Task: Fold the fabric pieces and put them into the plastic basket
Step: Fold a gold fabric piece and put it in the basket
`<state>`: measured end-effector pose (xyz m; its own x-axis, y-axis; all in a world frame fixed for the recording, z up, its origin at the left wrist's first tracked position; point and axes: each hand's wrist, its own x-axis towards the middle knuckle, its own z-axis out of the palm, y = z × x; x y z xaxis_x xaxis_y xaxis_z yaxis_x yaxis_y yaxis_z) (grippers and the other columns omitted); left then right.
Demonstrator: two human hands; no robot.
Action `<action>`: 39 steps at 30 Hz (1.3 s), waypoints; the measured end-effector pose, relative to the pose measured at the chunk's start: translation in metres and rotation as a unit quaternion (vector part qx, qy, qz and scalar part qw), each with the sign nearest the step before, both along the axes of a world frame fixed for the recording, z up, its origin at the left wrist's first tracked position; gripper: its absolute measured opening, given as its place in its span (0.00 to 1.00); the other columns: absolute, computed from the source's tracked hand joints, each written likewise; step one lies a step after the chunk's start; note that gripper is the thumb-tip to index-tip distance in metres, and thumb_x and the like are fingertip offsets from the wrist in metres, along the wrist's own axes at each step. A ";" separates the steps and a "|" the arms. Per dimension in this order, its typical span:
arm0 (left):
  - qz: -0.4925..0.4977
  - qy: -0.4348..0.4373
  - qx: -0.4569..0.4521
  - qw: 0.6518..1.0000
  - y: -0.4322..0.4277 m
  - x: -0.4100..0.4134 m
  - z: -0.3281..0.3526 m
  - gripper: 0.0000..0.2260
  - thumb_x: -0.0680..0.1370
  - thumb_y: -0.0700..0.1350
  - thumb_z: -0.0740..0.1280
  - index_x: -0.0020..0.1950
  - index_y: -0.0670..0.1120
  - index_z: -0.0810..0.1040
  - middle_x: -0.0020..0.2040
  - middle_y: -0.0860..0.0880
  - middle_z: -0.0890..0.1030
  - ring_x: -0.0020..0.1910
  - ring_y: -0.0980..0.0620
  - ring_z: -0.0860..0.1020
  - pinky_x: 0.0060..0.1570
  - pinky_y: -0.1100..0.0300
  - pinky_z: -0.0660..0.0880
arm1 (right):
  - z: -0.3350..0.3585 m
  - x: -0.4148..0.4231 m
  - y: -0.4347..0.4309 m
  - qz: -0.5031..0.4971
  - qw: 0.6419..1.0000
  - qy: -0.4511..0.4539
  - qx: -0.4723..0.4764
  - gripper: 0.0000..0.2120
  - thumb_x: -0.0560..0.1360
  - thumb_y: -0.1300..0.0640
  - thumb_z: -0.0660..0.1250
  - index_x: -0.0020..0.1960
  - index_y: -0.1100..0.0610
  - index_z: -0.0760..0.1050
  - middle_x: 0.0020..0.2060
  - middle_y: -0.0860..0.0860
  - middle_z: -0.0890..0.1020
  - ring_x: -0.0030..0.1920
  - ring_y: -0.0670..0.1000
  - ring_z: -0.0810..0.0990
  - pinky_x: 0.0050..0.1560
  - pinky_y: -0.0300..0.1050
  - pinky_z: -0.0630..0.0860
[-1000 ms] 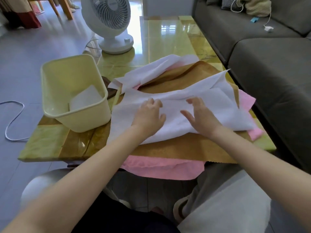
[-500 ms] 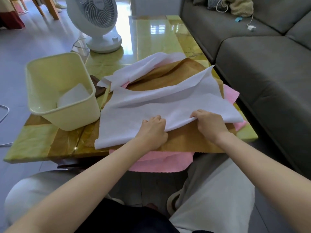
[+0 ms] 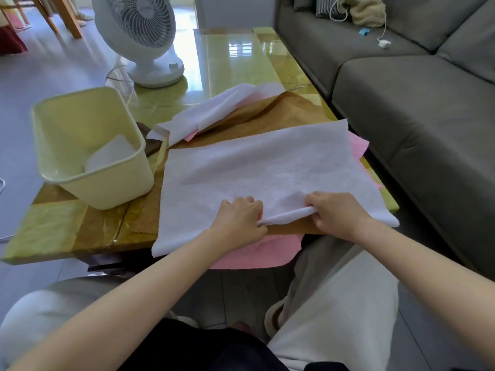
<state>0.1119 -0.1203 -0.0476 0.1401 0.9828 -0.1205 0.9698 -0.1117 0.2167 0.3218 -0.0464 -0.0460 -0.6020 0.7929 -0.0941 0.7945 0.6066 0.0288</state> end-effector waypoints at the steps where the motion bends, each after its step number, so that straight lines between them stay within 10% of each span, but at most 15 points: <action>1: -0.004 0.003 -0.002 1.000 -0.001 -0.004 -0.001 0.12 0.76 0.52 0.61 0.54 0.47 0.74 0.51 0.50 0.75 0.48 0.49 0.72 0.50 0.55 0.67 | -0.001 0.000 0.001 0.007 1.000 0.002 -0.004 0.09 0.74 0.56 0.61 0.54 0.52 0.72 0.48 0.47 0.79 0.41 0.51 0.77 0.35 0.39 0.65; 9: 0.073 -0.119 -0.119 0.983 0.024 -0.027 0.014 0.21 0.80 0.60 0.54 0.58 0.46 0.75 0.56 0.48 0.75 0.51 0.48 0.75 0.52 0.53 0.73 | 0.024 -0.001 0.022 -0.057 0.971 0.067 -0.223 0.26 0.70 0.31 0.61 0.62 0.43 0.70 0.56 0.39 0.74 0.53 0.46 0.77 0.57 0.44 0.73; 18: 0.138 -0.003 -0.080 0.987 0.066 -0.070 -0.004 0.24 0.77 0.51 0.65 0.71 0.48 0.64 0.68 0.46 0.68 0.66 0.45 0.67 0.65 0.51 0.64 | -0.001 -0.014 0.084 -0.188 0.969 0.031 -0.159 0.27 0.75 0.50 0.66 0.70 0.56 0.63 0.67 0.55 0.67 0.60 0.59 0.74 0.58 0.52 0.72; 27: 0.175 -0.024 -0.021 0.984 0.084 -0.085 -0.003 0.08 0.78 0.49 0.64 0.52 0.48 0.78 0.51 0.47 0.79 0.54 0.47 0.73 0.55 0.55 0.65 | 0.002 -0.021 0.114 -0.188 0.975 0.025 -0.113 0.07 0.78 0.52 0.62 0.50 0.56 0.73 0.52 0.55 0.77 0.48 0.56 0.75 0.44 0.46 0.70; 39: 0.255 0.031 0.117 0.959 0.141 -0.110 0.013 0.09 0.79 0.40 0.59 0.52 0.43 0.78 0.50 0.44 0.80 0.50 0.43 0.77 0.43 0.54 0.70 | 0.028 -0.082 0.166 -0.182 0.971 0.156 0.006 0.07 0.79 0.61 0.59 0.51 0.62 0.75 0.46 0.60 0.79 0.45 0.61 0.77 0.46 0.53 0.77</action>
<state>0.0020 0.0209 -0.0347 -0.3656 0.9232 0.1186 0.9217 0.3414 0.1840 0.2394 0.1196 -0.0184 -0.2785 0.9587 0.0582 0.9276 0.2842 -0.2424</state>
